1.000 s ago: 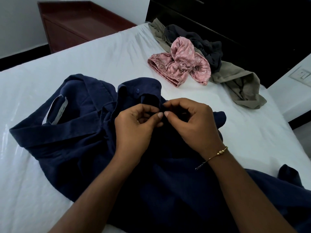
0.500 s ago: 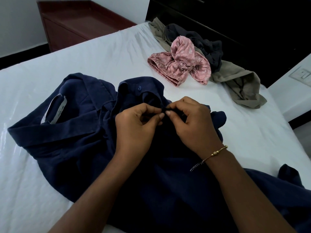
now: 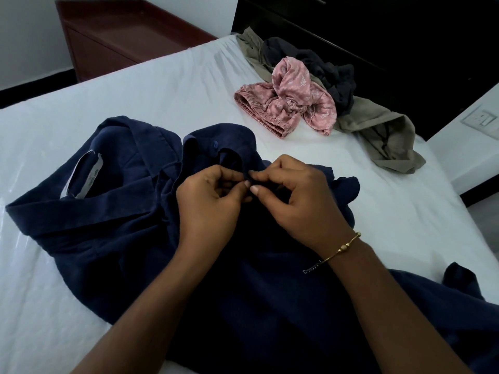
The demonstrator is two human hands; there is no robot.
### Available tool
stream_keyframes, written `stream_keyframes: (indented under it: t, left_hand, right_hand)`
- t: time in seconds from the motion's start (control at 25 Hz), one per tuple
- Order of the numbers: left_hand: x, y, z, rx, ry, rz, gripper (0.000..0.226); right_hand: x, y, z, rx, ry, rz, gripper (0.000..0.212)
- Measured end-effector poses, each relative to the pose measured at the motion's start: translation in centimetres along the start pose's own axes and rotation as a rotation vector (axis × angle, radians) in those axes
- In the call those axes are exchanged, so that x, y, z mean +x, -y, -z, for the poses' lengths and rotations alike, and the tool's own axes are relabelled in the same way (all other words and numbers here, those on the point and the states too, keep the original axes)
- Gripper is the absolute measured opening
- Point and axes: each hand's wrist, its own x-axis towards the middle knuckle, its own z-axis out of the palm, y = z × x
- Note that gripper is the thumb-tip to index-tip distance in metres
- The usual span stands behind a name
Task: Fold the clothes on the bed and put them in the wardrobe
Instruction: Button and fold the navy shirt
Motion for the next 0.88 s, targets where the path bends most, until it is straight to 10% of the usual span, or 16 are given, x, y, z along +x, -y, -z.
stream_keyframes:
  t: [0.36,0.88]
  left_hand:
    - [-1.1,-1.5,-0.7,-0.347,0.064,0.212,0.018]
    - [-1.3,-0.4,-0.9,-0.066,-0.022,0.030,0.008]
  right_hand:
    - [0.3,0.2,0.0,0.077,0.000,-0.147,0.017]
    - [0.3,0.7,-0.2,0.026,-0.060,-0.209,0.007]
